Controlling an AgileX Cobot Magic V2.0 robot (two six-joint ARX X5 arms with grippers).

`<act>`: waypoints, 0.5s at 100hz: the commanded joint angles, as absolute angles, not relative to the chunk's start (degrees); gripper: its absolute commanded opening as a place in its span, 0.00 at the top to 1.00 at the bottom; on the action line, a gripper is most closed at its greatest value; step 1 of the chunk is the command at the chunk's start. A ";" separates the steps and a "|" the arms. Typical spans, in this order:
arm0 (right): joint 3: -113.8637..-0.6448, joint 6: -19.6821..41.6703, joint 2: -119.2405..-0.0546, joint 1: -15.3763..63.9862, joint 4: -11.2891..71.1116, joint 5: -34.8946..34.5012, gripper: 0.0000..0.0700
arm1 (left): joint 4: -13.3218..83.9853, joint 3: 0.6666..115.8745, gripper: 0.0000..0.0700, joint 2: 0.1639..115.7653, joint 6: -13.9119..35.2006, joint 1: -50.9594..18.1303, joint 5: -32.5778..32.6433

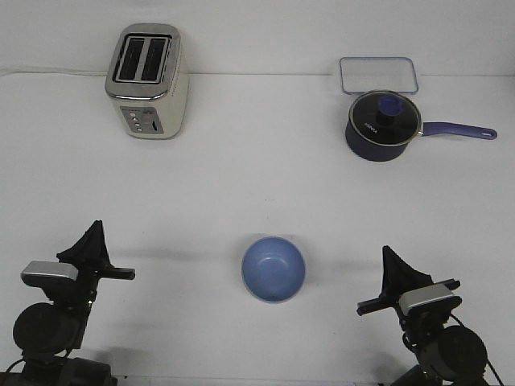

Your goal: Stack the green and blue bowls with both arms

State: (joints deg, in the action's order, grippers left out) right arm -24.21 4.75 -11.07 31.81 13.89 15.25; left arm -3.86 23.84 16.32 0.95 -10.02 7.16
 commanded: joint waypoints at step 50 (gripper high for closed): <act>-24.82 4.89 -11.22 32.16 13.26 15.44 1.00 | -6.72 16.23 0.98 10.68 0.67 -4.16 -0.99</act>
State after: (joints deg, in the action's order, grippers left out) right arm -24.21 4.75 -11.07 31.81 13.87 15.25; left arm -6.13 18.79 11.92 0.93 -4.75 1.58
